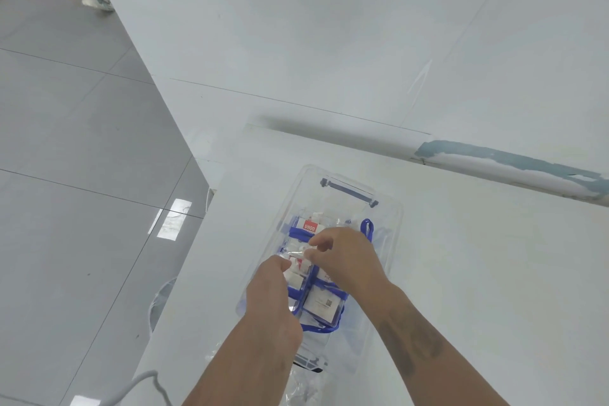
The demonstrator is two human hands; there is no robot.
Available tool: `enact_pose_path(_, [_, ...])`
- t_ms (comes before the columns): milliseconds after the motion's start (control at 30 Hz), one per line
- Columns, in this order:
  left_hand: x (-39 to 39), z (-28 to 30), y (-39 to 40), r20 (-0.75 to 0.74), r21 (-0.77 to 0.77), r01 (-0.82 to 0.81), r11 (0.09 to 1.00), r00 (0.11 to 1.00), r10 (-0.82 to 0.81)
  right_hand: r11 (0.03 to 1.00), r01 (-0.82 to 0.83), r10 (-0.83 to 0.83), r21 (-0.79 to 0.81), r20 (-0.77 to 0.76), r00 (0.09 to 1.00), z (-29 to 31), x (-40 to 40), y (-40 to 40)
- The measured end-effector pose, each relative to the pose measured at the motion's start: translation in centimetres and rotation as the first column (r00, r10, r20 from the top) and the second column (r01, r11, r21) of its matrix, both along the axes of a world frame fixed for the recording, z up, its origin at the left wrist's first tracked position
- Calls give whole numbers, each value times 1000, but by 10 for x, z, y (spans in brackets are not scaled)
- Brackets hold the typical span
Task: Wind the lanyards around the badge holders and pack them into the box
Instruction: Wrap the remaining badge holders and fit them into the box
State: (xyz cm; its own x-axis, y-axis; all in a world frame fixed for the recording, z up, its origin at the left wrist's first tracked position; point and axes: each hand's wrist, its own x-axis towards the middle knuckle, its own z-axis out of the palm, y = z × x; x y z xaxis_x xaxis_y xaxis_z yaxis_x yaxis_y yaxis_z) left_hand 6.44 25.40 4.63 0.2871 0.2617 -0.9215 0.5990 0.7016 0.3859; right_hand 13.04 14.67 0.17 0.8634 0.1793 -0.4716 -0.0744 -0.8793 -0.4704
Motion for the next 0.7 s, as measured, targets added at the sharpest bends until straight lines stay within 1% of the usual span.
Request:
enact_pose_path(67, [-3,10,-6,45,40,66,997,997,-68,997,32,-35,72,42,998,12,-4,-8])
enact_pose_path(167, [-7,31,-15,178,82,141,987,972,-154,986,58,-85,158,171,982,32,-10,-22])
enact_pose_path(200, [-7,36,-21,204,141,163,977,960,-190,982,57,-97,181,219,971,39,-13,-31])
enact_pose_path(233, [-6,37,-24,227,234,173,957,947,-226,978,50,-105,204,266,958,44,-15,-37])
enact_pose_path(267, [-5,38,-28,258,348,166,923,929,-265,974,43,-114,225,314,943,47,-16,-44])
enact_pose_path(300, [-6,37,-33,295,470,169,866,895,-334,972,32,-118,235,364,924,51,-18,-54])
enact_pose_path(333, [-8,36,-36,304,605,176,777,850,-430,972,19,-117,233,417,901,53,-19,-63])
enact_pose_path(367, [-9,34,-37,280,740,179,648,794,-539,977,8,-112,214,476,872,56,-20,-72])
enact_pose_path(400, [-11,33,-42,223,858,165,486,733,-643,983,-5,-98,185,544,833,59,-22,-84])
enact_pose_path(433, [-11,32,-44,148,947,117,300,669,-729,988,-17,-82,154,613,786,61,-23,-93])
enact_pose_path(467, [-10,27,-44,74,990,51,133,613,-787,991,-29,-65,128,671,738,63,-23,-101])
enact_pose_path(500, [-7,24,-43,7,1000,-3,6,577,-817,994,-33,-51,103,714,698,64,-23,-108])
enact_pose_path(533, [-4,22,-44,-46,996,-35,-79,558,-829,996,-31,-39,80,740,671,66,-24,-116])
enact_pose_path(567, [-1,22,-43,-88,991,-40,-131,547,-833,998,-19,-31,58,748,663,67,-25,-121])
enact_pose_path(700, [4,29,-48,-182,973,-27,-228,513,-839,999,37,-29,7,757,653,72,-31,-134])
